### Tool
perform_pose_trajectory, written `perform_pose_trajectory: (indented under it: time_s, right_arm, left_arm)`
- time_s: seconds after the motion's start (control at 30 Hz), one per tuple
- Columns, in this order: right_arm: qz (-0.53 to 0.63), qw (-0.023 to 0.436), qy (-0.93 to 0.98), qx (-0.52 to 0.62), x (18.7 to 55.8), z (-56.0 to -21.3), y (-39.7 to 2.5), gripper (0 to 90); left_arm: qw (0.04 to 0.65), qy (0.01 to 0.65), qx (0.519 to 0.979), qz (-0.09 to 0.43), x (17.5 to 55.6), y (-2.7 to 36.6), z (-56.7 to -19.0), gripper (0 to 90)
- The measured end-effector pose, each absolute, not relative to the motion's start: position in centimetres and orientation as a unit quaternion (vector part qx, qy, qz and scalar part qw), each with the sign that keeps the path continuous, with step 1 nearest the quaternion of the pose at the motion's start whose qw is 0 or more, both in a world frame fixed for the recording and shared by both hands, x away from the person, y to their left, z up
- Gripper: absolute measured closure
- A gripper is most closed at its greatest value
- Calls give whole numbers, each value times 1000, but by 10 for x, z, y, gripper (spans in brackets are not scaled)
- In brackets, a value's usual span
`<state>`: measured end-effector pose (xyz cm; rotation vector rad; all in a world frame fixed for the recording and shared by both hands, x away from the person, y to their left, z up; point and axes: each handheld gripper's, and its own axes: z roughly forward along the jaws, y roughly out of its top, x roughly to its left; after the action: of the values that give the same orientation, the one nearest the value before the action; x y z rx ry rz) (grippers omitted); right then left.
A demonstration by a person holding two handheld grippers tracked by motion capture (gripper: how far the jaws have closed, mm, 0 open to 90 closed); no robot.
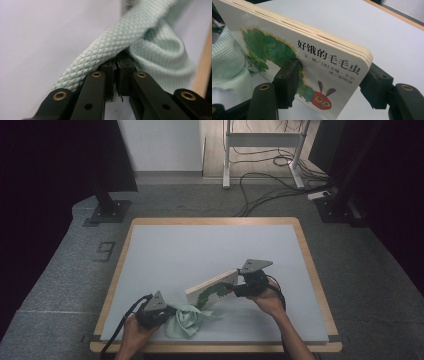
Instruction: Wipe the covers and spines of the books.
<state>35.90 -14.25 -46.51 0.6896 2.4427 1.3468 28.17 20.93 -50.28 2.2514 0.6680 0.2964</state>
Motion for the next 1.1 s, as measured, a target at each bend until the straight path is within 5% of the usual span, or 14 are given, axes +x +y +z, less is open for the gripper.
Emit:
perform_pose_trajectory:
  time_s: [0.47,1.1]
  right_arm:
    - [469,133,840,239,357,-467,-143,353]
    - [467,136,840,239,357,-467,-143,351]
  left_arm:
    - [392,268,876,84,291,195,-518,839]
    - [463,235,847,112,289,202,-445,830]
